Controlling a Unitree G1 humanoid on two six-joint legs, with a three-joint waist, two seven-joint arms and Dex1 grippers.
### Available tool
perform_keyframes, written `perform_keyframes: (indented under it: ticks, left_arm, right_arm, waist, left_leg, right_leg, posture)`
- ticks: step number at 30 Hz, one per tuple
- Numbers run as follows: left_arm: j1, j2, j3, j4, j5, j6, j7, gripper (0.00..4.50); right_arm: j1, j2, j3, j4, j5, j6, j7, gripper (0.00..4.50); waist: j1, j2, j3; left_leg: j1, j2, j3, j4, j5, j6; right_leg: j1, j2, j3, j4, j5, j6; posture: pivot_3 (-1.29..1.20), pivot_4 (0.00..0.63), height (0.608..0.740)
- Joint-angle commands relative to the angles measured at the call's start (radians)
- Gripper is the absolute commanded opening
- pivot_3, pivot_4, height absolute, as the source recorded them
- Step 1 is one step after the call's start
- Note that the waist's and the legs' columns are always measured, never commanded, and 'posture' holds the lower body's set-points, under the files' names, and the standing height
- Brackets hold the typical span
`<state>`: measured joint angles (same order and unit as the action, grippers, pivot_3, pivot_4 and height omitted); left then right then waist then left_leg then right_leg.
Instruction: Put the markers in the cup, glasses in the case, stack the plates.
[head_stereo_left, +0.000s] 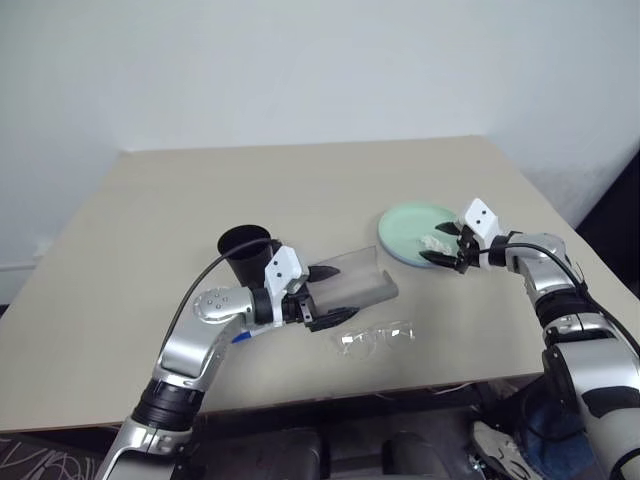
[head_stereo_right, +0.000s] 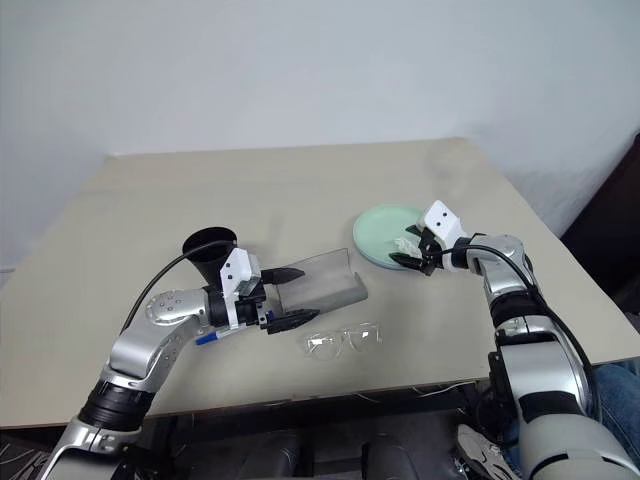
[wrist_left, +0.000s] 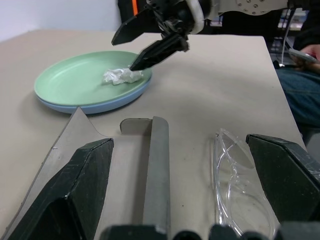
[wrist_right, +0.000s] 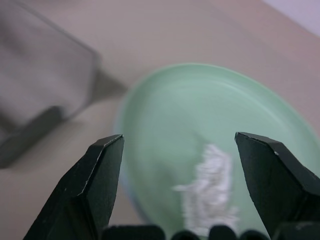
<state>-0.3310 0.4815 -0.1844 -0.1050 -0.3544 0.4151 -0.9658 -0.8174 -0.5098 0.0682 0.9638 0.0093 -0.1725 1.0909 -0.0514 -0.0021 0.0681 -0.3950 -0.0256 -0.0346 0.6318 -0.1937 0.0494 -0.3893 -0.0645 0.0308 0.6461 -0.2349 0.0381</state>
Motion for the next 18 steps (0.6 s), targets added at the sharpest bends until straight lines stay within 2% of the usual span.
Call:
perform_keyframes:
  ticks: [1, 10, 18]
  left_arm:
    - [-0.084, 0.027, -0.07, 0.021, 0.037, 0.025, -0.069, 4.5]
    - [-0.283, 0.036, -0.257, 0.174, 0.175, -0.02, -0.229, 4.5]
    - [-0.399, -0.046, -0.355, 0.342, 0.273, -0.095, -0.299, 4.5]
  right_arm:
    - [0.027, -0.026, -0.023, -0.1, 0.043, 0.004, 0.055, 3.85]
    - [0.06, -0.003, -0.034, -0.137, 0.044, -0.003, 0.005, 3.85]
    - [0.112, 0.018, -0.04, -0.184, 0.055, -0.006, -0.042, 3.85]
  waist:
    - [0.0, 0.0, 0.0]
    - [-0.002, 0.0, 0.0]
    - [0.004, 0.0, 0.0]
  left_leg:
    - [0.0, 0.0, 0.0, 0.0, 0.0, 0.0]
    - [0.0, 0.0, 0.001, 0.002, 0.0, 0.0]
    - [-0.001, 0.0, 0.002, 0.002, 0.001, 0.001]
  right_leg:
    - [0.0, 0.0, 0.0, 0.0, 0.0, 0.0]
    - [0.0, 0.001, 0.002, 0.0, 0.001, 0.0]
    - [-0.001, 0.001, 0.003, 0.0, 0.002, 0.002]
  posture:
    - [0.0, 0.0, 0.738]
    - [0.0, 0.0, 0.738]
    - [0.0, 0.0, 0.738]
